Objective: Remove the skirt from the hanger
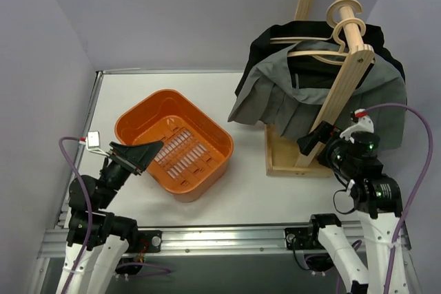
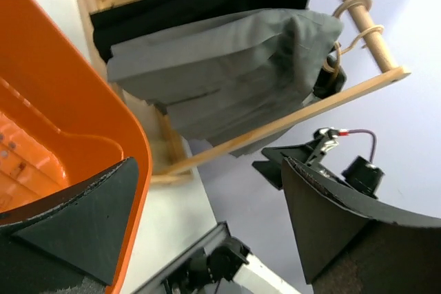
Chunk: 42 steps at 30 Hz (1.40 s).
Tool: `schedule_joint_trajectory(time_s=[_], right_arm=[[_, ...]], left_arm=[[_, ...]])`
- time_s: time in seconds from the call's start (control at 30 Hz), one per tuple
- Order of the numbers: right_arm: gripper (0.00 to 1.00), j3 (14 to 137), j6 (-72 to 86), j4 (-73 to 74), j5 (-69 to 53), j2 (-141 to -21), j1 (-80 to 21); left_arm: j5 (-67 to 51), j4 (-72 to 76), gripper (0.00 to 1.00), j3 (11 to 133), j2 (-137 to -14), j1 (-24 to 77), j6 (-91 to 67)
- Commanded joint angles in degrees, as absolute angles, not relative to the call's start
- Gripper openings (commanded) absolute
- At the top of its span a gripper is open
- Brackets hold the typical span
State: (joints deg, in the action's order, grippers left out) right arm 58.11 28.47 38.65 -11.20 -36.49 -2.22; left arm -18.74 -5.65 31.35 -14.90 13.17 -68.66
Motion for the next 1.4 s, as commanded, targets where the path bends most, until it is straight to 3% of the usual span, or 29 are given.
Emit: schedule_joint_trajectory(time_s=[0.0,0.1,0.3,0.37,0.57,0.63,0.77,0.9,1.27,1.37], right_arm=[[1.00,60.12,26.72,40.35,-11.95,-33.75,-2.11],[1.00,61.61,26.98,40.25,-13.27,-33.31,-2.11],[1.00,63.72,25.75,41.57,-15.55,-34.72,-2.28],[1.00,63.98,25.58,41.57,-15.38,-34.63,-2.29],[1.00,66.00,24.70,41.75,-12.58,-33.31,-2.20],[1.00,67.14,23.91,43.23,-11.78,-33.92,-2.20],[1.00,68.38,23.99,44.38,-11.25,-35.33,-2.20],[1.00,68.38,23.91,44.56,-12.13,-35.60,-2.28],[1.00,69.25,21.80,49.30,-11.60,-36.12,-2.28],[1.00,71.62,21.71,51.06,-11.51,-36.47,-2.20]], left_arm=[[-24.43,-8.67,0.94,41.40,-22.80,12.92,-62.98],[-23.12,-15.55,0.94,49.20,-27.15,13.53,-52.07],[-24.42,-15.73,0.97,56.15,-34.59,13.89,-45.79],[-28.71,-13.55,0.98,58.09,-38.74,14.50,-43.78],[-26.99,-4.85,1.00,64.76,-50.61,20.72,-36.84],[-27.51,-3.70,0.95,66.79,-52.55,22.49,-35.60],[-26.37,-5.09,0.93,70.22,-55.81,26.36,-32.00],[-25.40,-4.83,0.84,70.05,-56.86,27.42,-31.03],[-37.60,-10.02,0.80,85.16,-68.81,28.83,-14.09],[-41.48,-8.88,0.84,87.62,-70.22,28.92,-10.30]])
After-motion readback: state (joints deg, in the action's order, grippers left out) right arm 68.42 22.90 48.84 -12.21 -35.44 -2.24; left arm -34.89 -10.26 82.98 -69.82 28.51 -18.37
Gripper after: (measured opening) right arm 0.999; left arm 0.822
